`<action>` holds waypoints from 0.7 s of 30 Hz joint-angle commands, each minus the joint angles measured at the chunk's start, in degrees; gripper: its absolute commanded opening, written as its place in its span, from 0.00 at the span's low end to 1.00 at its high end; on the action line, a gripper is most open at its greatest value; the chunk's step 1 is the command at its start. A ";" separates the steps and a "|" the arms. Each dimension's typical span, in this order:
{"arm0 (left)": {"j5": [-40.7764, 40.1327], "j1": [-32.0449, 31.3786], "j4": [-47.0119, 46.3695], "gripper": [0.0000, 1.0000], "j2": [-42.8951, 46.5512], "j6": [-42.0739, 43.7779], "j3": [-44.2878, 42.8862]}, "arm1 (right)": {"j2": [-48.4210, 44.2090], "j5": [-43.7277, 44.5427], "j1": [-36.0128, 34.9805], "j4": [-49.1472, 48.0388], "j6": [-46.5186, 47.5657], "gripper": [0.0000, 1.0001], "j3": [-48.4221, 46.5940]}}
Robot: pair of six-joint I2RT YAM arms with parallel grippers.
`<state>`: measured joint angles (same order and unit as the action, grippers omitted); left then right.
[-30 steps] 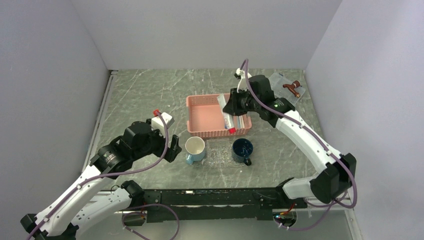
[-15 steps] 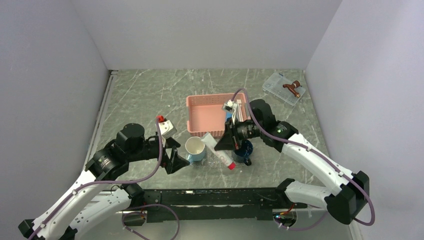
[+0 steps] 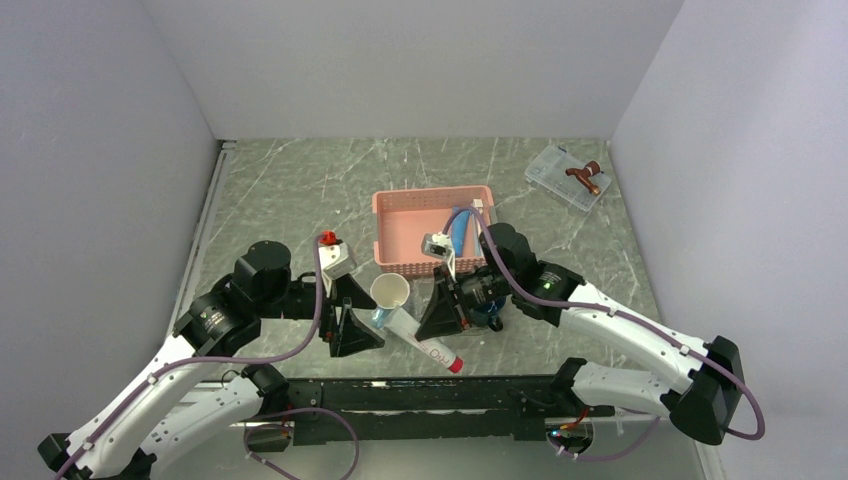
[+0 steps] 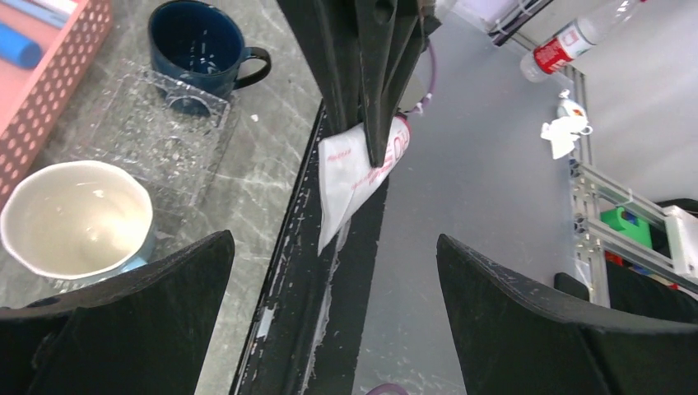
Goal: Prepare toiletry sets of a toothbrush and toothpaste on the tray
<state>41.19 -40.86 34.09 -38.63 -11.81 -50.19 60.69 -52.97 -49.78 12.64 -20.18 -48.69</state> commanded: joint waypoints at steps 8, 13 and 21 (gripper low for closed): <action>8.96 -0.26 -5.45 0.91 -2.33 -4.26 -1.79 | 3.53 -0.63 -4.66 -9.78 -1.43 0.16 -3.55; 9.37 -0.20 -4.13 0.84 -3.02 -3.69 -1.77 | 4.50 -0.19 -4.79 -10.08 -1.39 0.16 -4.28; 10.55 -0.25 -3.87 0.72 -4.07 -3.27 -1.05 | 5.05 1.38 -4.88 -8.84 -0.58 0.16 -6.29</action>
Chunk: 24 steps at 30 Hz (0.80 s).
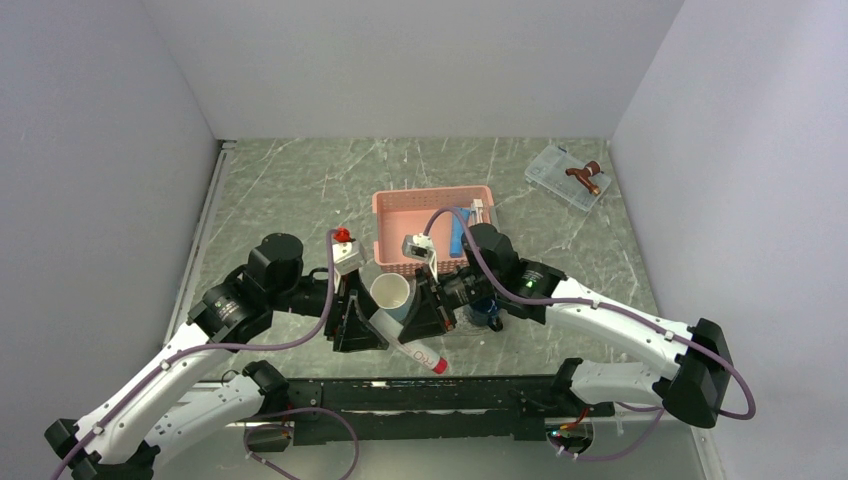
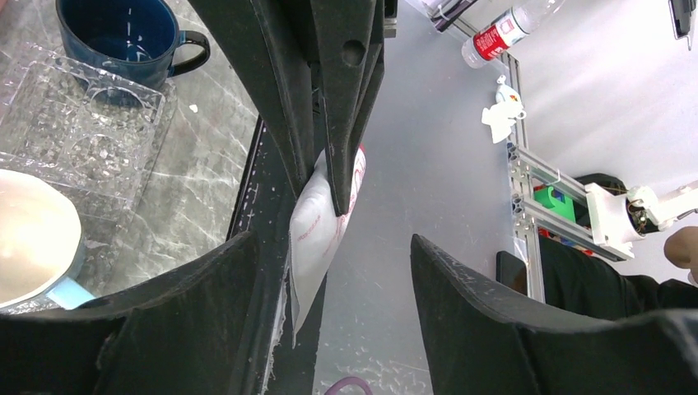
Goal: Prepare toiletry sets of a toothbrush and toothpaste on the tray
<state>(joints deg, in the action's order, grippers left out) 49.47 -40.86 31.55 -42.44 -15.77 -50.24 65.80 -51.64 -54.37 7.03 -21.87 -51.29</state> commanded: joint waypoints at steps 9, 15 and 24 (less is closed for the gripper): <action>2.37 -0.21 -1.17 0.52 -0.19 1.04 -1.09 | 0.41 0.22 -0.44 -3.08 1.06 0.16 -4.18; 2.36 -0.27 -0.69 0.45 -0.45 1.66 -1.53 | 0.66 0.47 -0.83 -2.59 1.38 0.16 -4.34; 2.68 -0.24 -0.93 0.11 -0.58 1.97 -1.30 | 0.98 0.64 -1.01 -2.45 1.64 0.17 -4.35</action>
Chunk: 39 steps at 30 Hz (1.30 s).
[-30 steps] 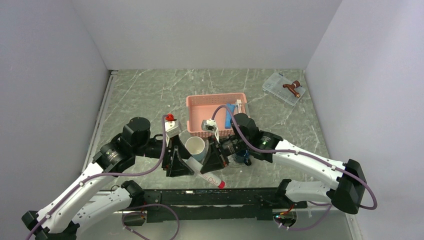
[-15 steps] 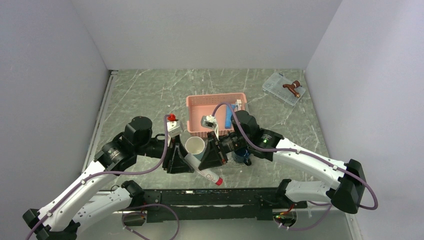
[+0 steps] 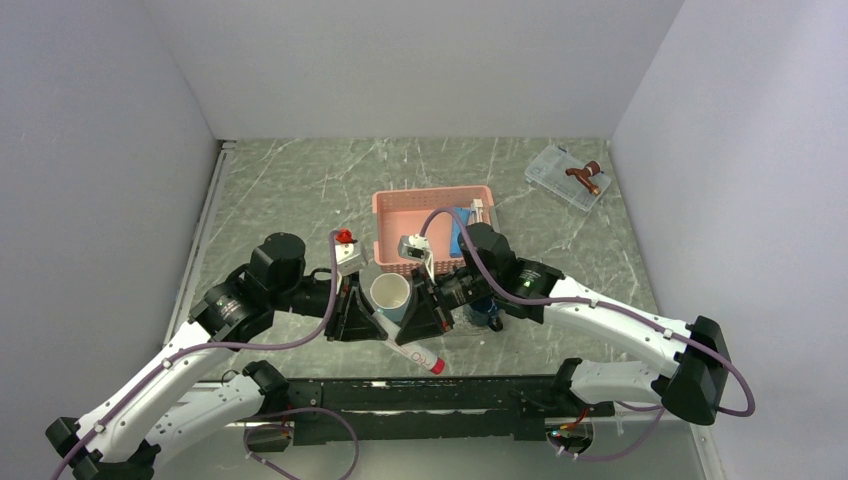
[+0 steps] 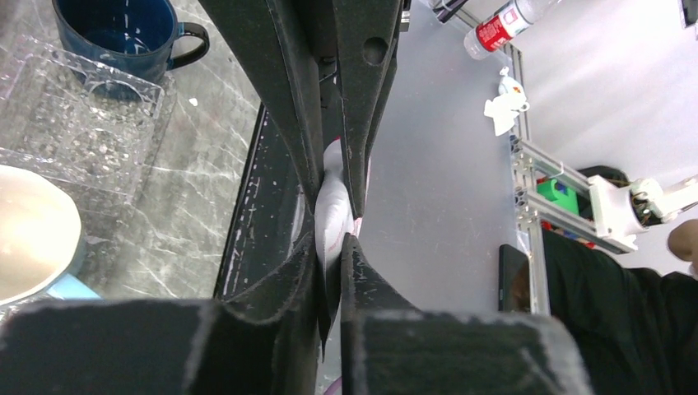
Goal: Prepare toiletry sets of a toothbrush and toothpaste on the tray
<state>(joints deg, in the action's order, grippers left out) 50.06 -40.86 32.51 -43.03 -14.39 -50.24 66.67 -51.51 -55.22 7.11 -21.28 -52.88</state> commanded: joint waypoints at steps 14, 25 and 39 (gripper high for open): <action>-1.04 -0.19 -0.04 0.00 -0.36 0.65 -4.08 | -8.24 20.07 -0.30 14.45 6.74 0.63 -6.89; -8.98 -0.40 7.02 0.00 -6.06 1.76 -12.34 | -17.48 54.87 -0.23 27.16 1.56 0.65 -7.87; -39.65 -13.78 19.06 0.00 -20.51 0.26 -29.83 | -18.12 77.42 -0.26 36.57 -6.21 0.64 -2.95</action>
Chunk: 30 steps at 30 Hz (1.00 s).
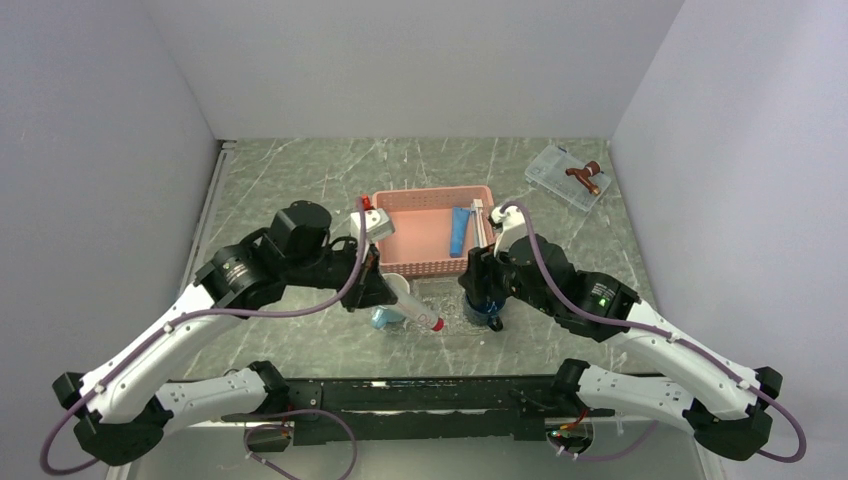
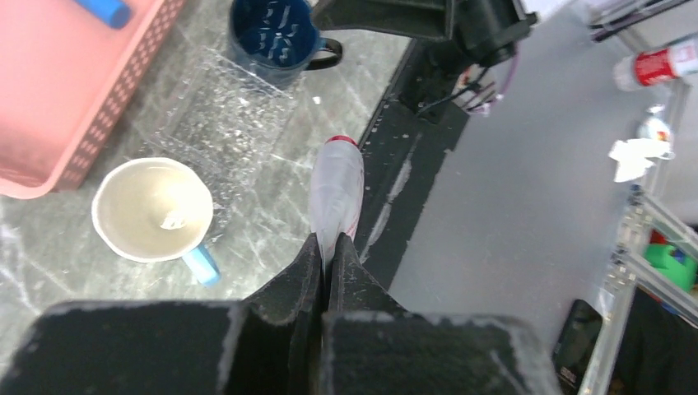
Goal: Prepare toiletry sets of a toothbrush and toothpaste on the tray
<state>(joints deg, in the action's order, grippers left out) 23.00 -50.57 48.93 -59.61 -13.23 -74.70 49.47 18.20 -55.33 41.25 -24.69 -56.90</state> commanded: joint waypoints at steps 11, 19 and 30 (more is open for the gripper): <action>-27.41 -9.87 6.95 0.00 -17.86 -2.72 -15.08 | -1.78 12.44 -0.09 3.88 -6.11 0.64 5.20; -32.16 -10.25 9.72 0.00 -26.21 -3.07 -21.71 | -2.42 11.99 -0.11 2.94 -6.42 0.63 7.49; -33.04 -10.43 9.92 0.00 -31.58 -3.73 -24.26 | -5.88 11.95 -0.13 3.28 -6.60 0.63 9.15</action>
<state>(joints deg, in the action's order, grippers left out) -8.38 -60.58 59.40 -90.72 -15.90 -95.66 45.08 28.56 -55.33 45.21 -30.63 -48.12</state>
